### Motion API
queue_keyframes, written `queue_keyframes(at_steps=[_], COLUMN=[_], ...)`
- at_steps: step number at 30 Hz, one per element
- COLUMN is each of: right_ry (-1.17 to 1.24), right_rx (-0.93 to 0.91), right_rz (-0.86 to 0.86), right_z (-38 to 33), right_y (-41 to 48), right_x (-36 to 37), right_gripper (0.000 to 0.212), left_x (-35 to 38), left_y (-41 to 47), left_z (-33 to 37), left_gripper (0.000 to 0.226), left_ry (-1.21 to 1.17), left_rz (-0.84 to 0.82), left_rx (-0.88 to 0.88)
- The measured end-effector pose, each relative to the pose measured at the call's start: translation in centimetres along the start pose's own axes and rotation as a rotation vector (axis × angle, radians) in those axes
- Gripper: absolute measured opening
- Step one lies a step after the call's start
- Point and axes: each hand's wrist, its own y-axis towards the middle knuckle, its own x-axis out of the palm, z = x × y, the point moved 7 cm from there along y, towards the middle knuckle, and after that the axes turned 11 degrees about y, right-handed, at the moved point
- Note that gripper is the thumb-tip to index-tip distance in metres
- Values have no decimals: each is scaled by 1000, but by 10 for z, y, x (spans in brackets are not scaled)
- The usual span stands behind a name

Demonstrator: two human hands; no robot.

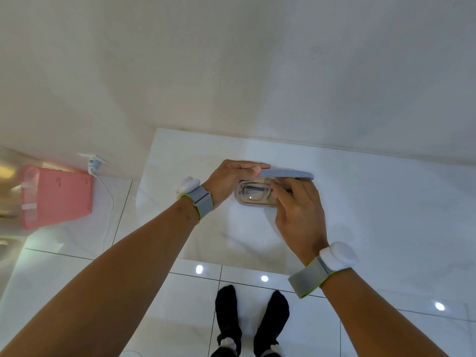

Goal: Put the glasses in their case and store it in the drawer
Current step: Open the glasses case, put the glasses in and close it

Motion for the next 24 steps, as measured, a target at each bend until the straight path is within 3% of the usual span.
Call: queue_keyframes(at_steps=[3, 6, 8, 10, 13, 19, 24], right_ry=[213, 479, 722, 930, 962, 900, 918], right_rx=[145, 477, 731, 869, 828, 635, 558], right_rz=[216, 355, 290, 144, -28, -167, -256], right_z=[8, 42, 64, 71, 67, 63, 64], right_y=[-5, -5, -4, -2, 4, 14, 6], right_x=[-31, -39, -25, -8, -6, -11, -12], right_gripper=[13, 6, 12, 24, 24, 21, 34], left_x=[0, 1, 2, 3, 3, 3, 3], left_y=[0, -1, -2, -1, -2, -5, -13], left_z=[-1, -1, -1, -1, 0, 3, 1], left_gripper=[28, 27, 27, 27, 26, 25, 29], left_ry=[-6, -1, -5, -9, 2, 64, 223], left_rz=[-2, -11, -19, -23, -17, -46, -36], left_rx=[-4, 1, -2, -2, 10, 12, 71])
